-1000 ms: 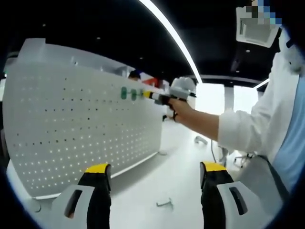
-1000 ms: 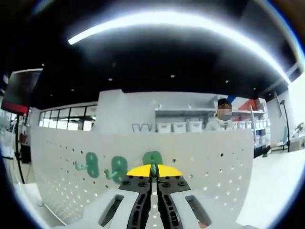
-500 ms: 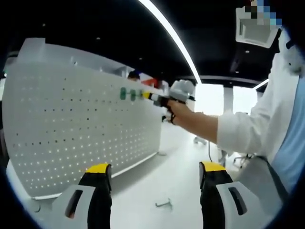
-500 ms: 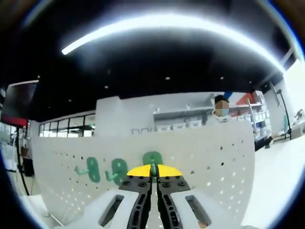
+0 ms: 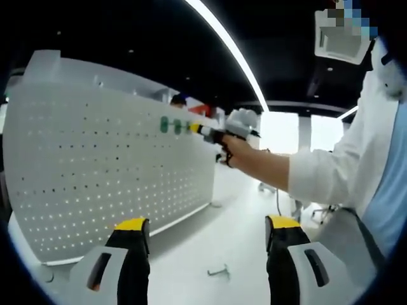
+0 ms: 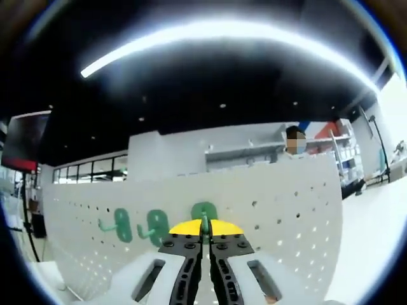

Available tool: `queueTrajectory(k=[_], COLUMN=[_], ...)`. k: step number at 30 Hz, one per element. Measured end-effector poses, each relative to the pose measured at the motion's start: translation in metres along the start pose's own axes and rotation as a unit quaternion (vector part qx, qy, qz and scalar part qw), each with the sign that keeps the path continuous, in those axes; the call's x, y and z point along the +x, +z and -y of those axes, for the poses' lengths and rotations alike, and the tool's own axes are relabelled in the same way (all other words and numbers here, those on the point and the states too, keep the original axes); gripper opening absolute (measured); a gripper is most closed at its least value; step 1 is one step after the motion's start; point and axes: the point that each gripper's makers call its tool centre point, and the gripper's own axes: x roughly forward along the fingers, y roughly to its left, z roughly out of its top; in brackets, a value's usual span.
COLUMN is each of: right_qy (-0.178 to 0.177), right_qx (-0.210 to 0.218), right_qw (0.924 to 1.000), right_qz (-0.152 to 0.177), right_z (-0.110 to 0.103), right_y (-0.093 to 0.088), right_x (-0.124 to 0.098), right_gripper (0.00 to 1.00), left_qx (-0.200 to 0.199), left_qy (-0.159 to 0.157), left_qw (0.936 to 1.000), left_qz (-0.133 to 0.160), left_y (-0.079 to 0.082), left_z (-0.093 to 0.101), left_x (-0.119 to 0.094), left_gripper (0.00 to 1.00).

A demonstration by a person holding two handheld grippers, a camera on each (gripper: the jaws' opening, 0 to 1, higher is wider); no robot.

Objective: Insert the hook assembly into the mounting plate slot until the hook locks in place.

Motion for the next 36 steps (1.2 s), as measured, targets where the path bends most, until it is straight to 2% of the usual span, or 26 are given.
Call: queueTrajectory(k=[5,6,10,12,15,17,21,23,36], right_qy=[0.0,-0.003,-0.004,-0.004,-0.007,-0.007,-0.004,-0.003,0.005], right_qx=[-0.022,-0.053,-0.116,-0.118,-0.165,-0.184,-0.178,-0.188,-0.164], right_qw=[0.9997,0.9985,0.9929,0.9926,0.9846,0.9808,0.9816,0.9791,0.9825], right_qz=[-0.002,-0.013,-0.024,-0.03,-0.058,-0.065,-0.067,-0.078,-0.088], right_z=[-0.001,-0.001,-0.003,-0.005,-0.003,-0.003,-0.002,-0.001,0.001], right_y=[0.0,-0.002,-0.001,-0.002,-0.005,-0.005,-0.006,-0.009,-0.01], right_x=[-0.001,-0.002,-0.001,-0.001,-0.002,-0.001,-0.001,-0.002,-0.005], right_gripper=[0.01,0.01,0.01,0.01,0.01,0.02,0.02,0.02,0.09], left_qx=[0.0,0.0,0.0,0.001,0.002,0.002,0.003,0.003,0.007], left_qy=[0.001,0.001,0.001,0.002,0.001,0.0,-0.001,-0.001,-0.002], left_qw=[1.0,1.0,1.0,1.0,1.0,1.0,1.0,1.0,1.0], left_qz=[0.0,0.0,0.002,0.002,0.002,0.002,0.002,0.003,0.005], left_y=[0.0,0.0,0.001,0.001,0.001,0.001,0.002,0.002,0.004], left_z=[0.0,0.0,0.0,0.0,0.0,0.0,0.001,0.001,0.003], left_x=[0.0,0.0,0.0,0.0,0.0,0.0,0.0,0.0,-0.001], left_gripper=[0.76,0.76,0.76,0.76,0.75,0.75,0.75,0.75,0.75])
